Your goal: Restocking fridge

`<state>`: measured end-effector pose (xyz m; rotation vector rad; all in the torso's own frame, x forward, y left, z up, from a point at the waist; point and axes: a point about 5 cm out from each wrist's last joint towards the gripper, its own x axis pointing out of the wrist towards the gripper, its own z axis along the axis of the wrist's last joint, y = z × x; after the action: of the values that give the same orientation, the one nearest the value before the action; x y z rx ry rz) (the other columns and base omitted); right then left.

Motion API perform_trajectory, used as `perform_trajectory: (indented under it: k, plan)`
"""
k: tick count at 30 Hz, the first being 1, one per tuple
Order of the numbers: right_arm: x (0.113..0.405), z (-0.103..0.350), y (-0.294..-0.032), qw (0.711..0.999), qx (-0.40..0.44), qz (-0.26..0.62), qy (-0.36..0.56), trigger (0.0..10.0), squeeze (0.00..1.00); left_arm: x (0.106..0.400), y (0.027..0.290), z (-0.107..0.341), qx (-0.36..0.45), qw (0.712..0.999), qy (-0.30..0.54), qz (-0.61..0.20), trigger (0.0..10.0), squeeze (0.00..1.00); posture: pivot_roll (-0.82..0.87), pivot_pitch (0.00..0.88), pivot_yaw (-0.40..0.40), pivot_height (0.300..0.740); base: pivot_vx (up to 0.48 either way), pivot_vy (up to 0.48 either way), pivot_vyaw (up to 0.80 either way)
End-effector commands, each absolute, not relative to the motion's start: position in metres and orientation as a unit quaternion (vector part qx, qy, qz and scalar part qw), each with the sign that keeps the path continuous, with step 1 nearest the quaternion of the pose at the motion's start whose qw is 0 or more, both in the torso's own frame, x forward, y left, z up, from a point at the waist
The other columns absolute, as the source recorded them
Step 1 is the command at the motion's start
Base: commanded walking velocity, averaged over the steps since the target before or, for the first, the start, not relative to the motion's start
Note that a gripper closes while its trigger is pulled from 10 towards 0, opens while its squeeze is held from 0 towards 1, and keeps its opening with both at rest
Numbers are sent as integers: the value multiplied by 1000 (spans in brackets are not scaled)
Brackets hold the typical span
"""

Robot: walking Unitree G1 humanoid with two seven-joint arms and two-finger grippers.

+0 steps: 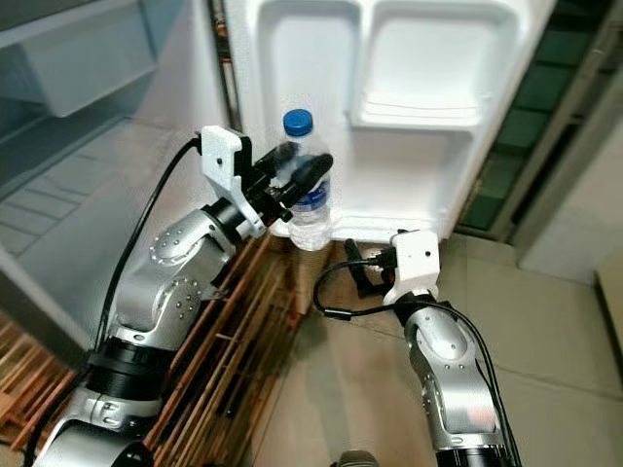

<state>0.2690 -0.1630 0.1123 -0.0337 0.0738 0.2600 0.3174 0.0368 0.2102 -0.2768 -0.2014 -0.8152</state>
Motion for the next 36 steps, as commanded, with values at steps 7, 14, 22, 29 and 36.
perform_trajectory:
  k: [7,14,22,29,36]
  plan:
    - [254,112,-173,987,-23,146,59,10000,184,330,5,237,-108,898,-178,-389,10000,0,-295,52,76,740,0,0,0]
    - [227,104,-178,989,-28,120,82,10000,180,341,-2,227,-57,911,-184,-364,10000,0,-345,124,99,740,0,0,0]
    - [202,101,-177,989,-34,102,100,10000,184,350,-2,219,-52,923,-196,-328,10000,0,-384,199,93,740,0,0,0]
    - [182,102,-174,988,-33,98,113,10000,184,344,2,249,-38,904,-298,-303,10000,0,-410,245,83,740,0,0,0]
    - [174,99,-168,986,-27,104,129,10000,180,343,13,283,-99,888,-339,-294,10000,0,-406,258,80,740,0,0,0]
